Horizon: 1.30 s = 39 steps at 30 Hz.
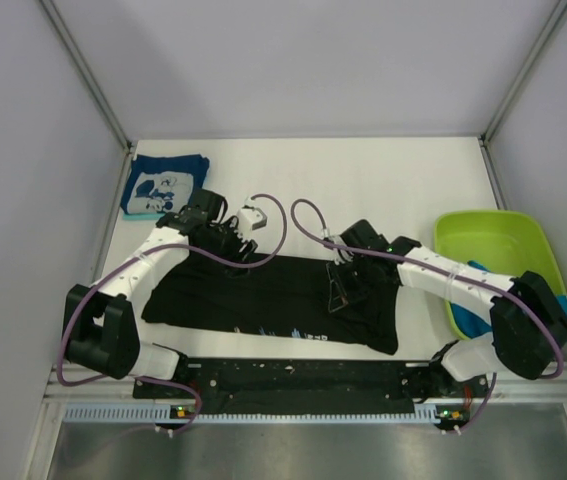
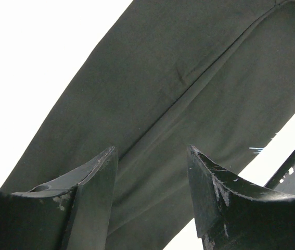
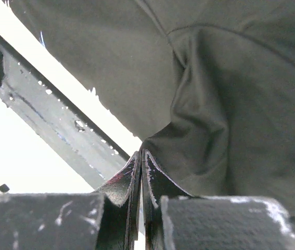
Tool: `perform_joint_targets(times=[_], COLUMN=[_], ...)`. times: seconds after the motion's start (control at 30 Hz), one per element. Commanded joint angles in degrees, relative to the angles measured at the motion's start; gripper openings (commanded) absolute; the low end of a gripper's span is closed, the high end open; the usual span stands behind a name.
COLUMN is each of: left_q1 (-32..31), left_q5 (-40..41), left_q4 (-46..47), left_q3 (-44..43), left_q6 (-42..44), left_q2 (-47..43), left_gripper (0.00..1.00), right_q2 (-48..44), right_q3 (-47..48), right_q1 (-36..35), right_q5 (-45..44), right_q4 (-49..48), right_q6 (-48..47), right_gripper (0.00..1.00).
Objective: Fold and stack the t-shirts
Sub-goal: Fold the other side of the tshirt into a rectangle
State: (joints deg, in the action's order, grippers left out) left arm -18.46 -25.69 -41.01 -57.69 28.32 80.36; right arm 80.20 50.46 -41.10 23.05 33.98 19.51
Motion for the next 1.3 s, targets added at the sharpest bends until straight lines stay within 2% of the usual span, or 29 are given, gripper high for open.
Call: perform_joint_targets(times=[0.0, 0.2, 0.33, 0.5, 0.53, 0.57, 0.7, 0.73, 0.83, 0.93, 1.03, 1.17, 1.27], left_q1=[0.3, 0.3, 0.3, 0.3, 0.3, 0.3, 0.2, 0.2, -0.9, -5.2, -13.1, -26.0, -36.4], left_q5=[-2.2, -3.0, -3.6, -6.3, -7.2, -7.8, -10.9, -12.1, -17.0, -19.5, -18.6, -16.6, -9.7], left_q4=[-0.7, -1.0, -1.5, -1.5, -1.5, -1.5, -1.6, -1.6, -1.6, -1.5, 0.7, 7.3, 12.3], left_q3=[-1.0, -1.5, -1.3, -1.1, -1.1, -1.2, -1.2, -1.4, -2.4, -3.5, -2.5, 0.7, 2.5], left_q6=[1.0, 1.4, 2.1, 3.5, 3.8, 4.0, 5.9, 6.6, 8.9, 11.9, 14.6, 15.5, 16.2], left_q2=[-0.5, -0.1, -0.3, -1.1, -1.3, -1.5, -2.6, -2.8, -3.3, -4.1, -5.4, -5.0, -2.1], left_gripper=[0.6, 0.6, 0.6, 0.59, 0.59, 0.6, 0.59, 0.59, 0.58, 0.56, 0.55, 0.57, 0.59], right_q2=[-2.1, 2.5, 3.9, 8.2, 9.1, 9.4, 7.4, 6.0, -2.1, -10.0, -17.6, -23.7, -25.6], right_q3=[-2.6, -3.0, -2.9, 1.1, 1.7, 2.2, 3.7, 4.5, 4.2, 0.2, -6.0, -9.7, -14.6], right_q1=[-2.9, -6.8, -7.1, -11.7, -11.9, -11.9, -11.9, -11.9, -11.5, -5.9, -3.5, -3.3, -1.1], right_q5=[4.5, 6.8, 6.7, 7.0, 7.2, 6.9, 4.4, 3.6, -1.9, -5.0, -10.0, -13.5, -11.3], right_q4=[-4.7, -11.3, -11.6, -11.7, -11.4, -11.5, -7.9, -5.6, -0.4, 7.7, 14.9, 22.0, 21.6], right_q6=[6.8, 10.1, 10.2, 9.4, 9.4, 9.5, 8.8, 8.4, 11.2, 17.6, 24.1, 31.3, 35.9], right_gripper=[0.0, 0.0, 0.0, 0.0, 0.05, 0.17, 0.49, 0.53, 0.56, 0.52, 0.47, 0.51, 0.52])
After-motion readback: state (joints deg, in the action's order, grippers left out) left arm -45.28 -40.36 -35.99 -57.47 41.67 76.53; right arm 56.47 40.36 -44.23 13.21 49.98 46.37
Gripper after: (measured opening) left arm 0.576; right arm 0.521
